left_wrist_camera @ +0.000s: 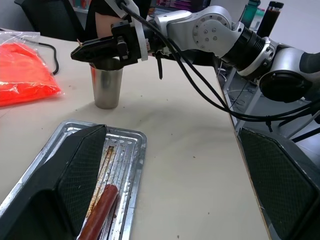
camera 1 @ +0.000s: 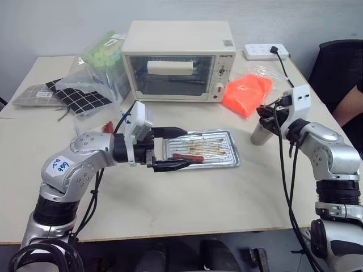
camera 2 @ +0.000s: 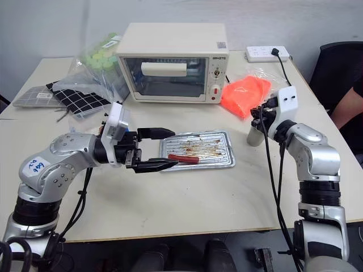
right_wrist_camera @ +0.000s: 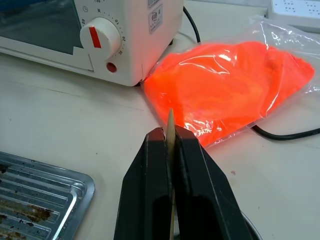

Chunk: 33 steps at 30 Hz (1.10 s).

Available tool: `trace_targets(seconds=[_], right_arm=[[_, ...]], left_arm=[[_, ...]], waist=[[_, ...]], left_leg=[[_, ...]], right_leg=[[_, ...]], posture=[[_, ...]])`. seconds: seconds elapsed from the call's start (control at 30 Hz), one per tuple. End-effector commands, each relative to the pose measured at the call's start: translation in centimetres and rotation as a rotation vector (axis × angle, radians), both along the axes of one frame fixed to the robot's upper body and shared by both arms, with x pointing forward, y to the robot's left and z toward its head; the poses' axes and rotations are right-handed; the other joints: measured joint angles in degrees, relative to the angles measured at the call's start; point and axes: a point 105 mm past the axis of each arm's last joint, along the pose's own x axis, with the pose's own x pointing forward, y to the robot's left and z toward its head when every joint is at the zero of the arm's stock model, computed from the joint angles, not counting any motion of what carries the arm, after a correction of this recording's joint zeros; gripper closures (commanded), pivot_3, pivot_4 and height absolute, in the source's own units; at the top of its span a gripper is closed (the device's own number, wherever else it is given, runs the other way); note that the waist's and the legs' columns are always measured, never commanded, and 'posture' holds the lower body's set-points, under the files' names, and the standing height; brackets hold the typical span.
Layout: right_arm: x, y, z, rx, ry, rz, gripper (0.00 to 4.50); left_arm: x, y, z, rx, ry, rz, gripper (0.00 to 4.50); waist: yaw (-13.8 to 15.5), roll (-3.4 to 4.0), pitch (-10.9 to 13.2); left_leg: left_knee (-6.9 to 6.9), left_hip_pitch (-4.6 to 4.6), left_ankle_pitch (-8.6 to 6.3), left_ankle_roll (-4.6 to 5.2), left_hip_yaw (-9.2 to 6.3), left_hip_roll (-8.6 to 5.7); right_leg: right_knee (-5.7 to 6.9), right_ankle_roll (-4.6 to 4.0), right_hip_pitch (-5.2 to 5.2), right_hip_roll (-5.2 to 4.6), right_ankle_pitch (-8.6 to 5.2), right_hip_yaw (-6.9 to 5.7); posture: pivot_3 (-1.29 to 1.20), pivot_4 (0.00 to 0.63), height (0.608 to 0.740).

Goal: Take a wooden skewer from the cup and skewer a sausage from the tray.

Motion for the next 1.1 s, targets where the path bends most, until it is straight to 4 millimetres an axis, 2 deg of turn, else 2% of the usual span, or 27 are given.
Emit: trace_targets(seconds=[0.03,0.13,0.2,0.27,0.43,0.57,0.73,1.03,1.1], right_arm=[[-1.8,-0.2,8.5,-0.024,-0.217,-0.005,4.48],[-3.1,0.4,12.1,0.105,-0.236,0.016,4.48],[-3.7,1.1,13.3,0.261,-0.192,0.045,4.48],[-4.0,2.3,13.5,0.405,-0.125,0.094,4.48],[-3.9,6.4,11.1,0.738,0.088,0.170,4.48],[-3.8,8.5,9.5,0.901,0.176,0.159,4.48],[-4.0,9.6,8.8,0.982,0.208,0.160,4.48],[-4.3,10.3,8.2,1.027,0.244,0.177,4.48],[-4.3,10.7,8.3,1.037,0.248,0.186,4.50]], left_arm=[[0.2,0.0,1.0,-0.026,-0.069,0.028,0.00],[0.3,0.4,1.2,-0.057,-0.075,0.070,0.00],[0.2,0.6,1.2,-0.069,-0.083,0.091,0.00],[0.4,0.7,1.4,-0.088,-0.090,0.114,0.00],[1.2,0.1,1.8,-0.159,-0.122,0.179,0.00],[2.2,-1.0,2.1,-0.189,-0.141,0.204,0.00],[3.0,-2.5,1.8,-0.213,-0.156,0.237,0.00],[4.5,-4.6,1.6,-0.283,-0.151,0.318,0.00],[5.3,-4.9,1.9,-0.305,-0.161,0.348,0.39]], waist=[[0.0,0.06,0.0],[0.0,0.06,0.0],[0.0,0.05,0.0],[-0.2,0.05,0.0],[-0.3,0.10,0.0],[-0.5,0.13,0.0],[-0.9,0.16,0.0],[-3.2,0.23,-0.1],[-3.2,0.25,-0.1]], left_leg=[[0.02,-0.04,0.00,0.00,0.01,-0.02],[0.02,-0.06,0.00,0.00,0.00,0.00],[-0.01,-0.05,0.00,-0.01,-0.02,0.03],[-0.04,-0.01,0.00,-0.01,-0.03,0.03],[0.03,0.00,0.00,-0.01,-0.04,0.01],[0.03,-0.08,0.01,-0.02,-0.07,-0.08],[0.05,-0.09,0.01,-0.02,-0.06,-0.22],[-0.23,-0.08,0.02,-0.03,0.12,-0.14],[-0.23,-0.07,0.02,-0.03,0.11,-0.13]], right_leg=[[0.02,0.00,-0.05,-0.01,0.00,-0.01],[0.03,0.00,-0.09,0.00,0.00,-0.01],[0.02,0.00,-0.09,0.01,0.00,-0.02],[0.03,0.00,-0.07,0.01,0.00,0.00],[0.18,-0.01,-0.10,-0.01,0.00,-0.01],[0.48,-0.01,-0.33,-0.07,0.00,-0.05],[0.62,-0.01,-0.39,-0.14,0.00,-0.03],[1.26,-0.01,-0.87,-0.10,0.00,0.07],[1.28,-0.01,-0.87,-0.10,0.00,0.06]], posture=[[0.00,0.150,0.740],[0.00,0.150,0.740],[0.00,0.150,0.740],[0.00,0.150,0.740],[0.00,0.150,0.740],[0.00,0.150,0.740],[0.00,0.150,0.740],[0.00,0.150,0.740],[0.00,0.150,0.740]])
